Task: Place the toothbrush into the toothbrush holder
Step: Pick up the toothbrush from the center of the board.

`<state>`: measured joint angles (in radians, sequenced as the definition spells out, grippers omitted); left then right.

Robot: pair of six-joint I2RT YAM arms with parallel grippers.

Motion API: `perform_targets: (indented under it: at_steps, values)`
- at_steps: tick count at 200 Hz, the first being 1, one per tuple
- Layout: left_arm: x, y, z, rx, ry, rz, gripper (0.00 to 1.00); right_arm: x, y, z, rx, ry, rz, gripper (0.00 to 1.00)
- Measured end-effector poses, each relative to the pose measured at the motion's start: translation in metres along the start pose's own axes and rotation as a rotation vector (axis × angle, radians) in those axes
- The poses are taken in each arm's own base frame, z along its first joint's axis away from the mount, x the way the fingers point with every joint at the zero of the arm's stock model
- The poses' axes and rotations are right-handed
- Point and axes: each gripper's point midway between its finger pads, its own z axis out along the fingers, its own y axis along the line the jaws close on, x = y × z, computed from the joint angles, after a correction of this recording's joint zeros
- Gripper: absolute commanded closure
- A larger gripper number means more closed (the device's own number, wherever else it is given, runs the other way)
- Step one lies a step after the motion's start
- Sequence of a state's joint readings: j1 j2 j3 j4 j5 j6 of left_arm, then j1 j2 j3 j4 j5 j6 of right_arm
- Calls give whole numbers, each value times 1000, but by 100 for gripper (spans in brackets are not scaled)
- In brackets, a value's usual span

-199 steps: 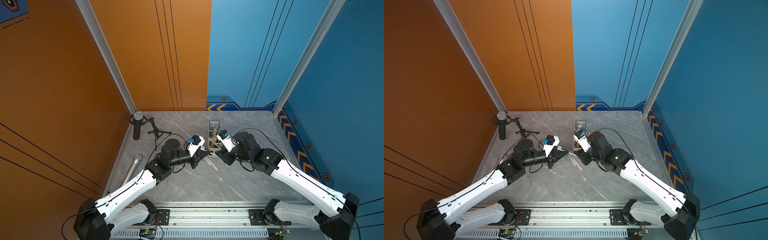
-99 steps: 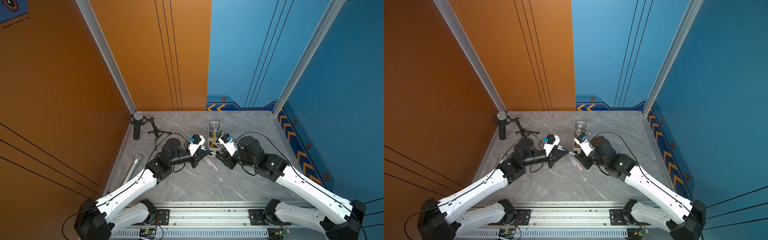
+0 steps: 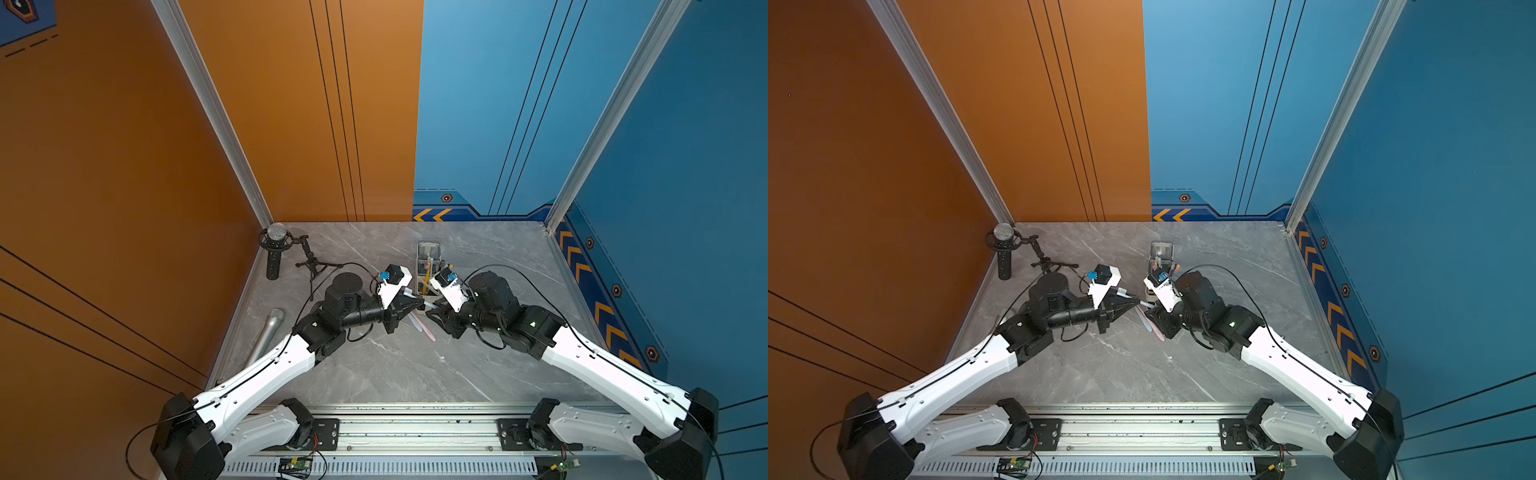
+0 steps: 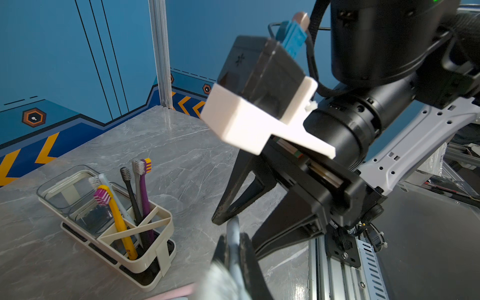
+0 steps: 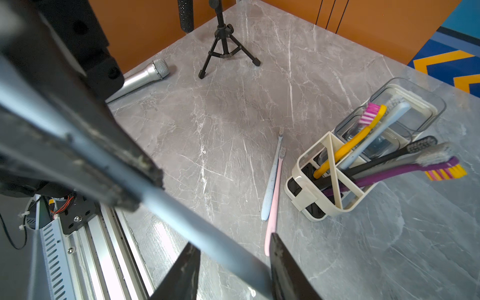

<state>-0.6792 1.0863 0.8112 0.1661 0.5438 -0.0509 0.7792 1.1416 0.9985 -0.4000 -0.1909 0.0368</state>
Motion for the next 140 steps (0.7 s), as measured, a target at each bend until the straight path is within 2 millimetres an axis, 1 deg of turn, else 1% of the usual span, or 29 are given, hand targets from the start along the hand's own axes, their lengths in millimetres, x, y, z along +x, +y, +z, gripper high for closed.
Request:
perform_targets:
  at_steps: [14,23,24,35,42,90,119,130,140]
  values:
    - [1,1,2,-1,5,-7,96,2,3,4,-17,10,-9,83]
    - [1,2,3,-5,7,-15,96,4,8,6,-40,19,-20,96]
    - [2,2,3,-4,8,-16,96,4,9,6,-42,20,-22,100]
    - [1,5,6,-8,7,-26,96,5,19,8,-85,22,-46,100]
    - [1,5,7,-7,10,-34,96,4,22,8,-92,21,-51,100]
    - [-2,7,7,-19,2,-31,95,1,21,10,-100,-3,-29,100]
    - [-3,9,7,-32,-2,-28,88,-1,22,11,-106,-12,-9,100]
    - [-5,10,7,-41,-9,-21,81,-3,23,11,-112,-18,3,100]
    - [-6,10,7,-47,-13,-8,79,-6,23,10,-115,-31,21,100]
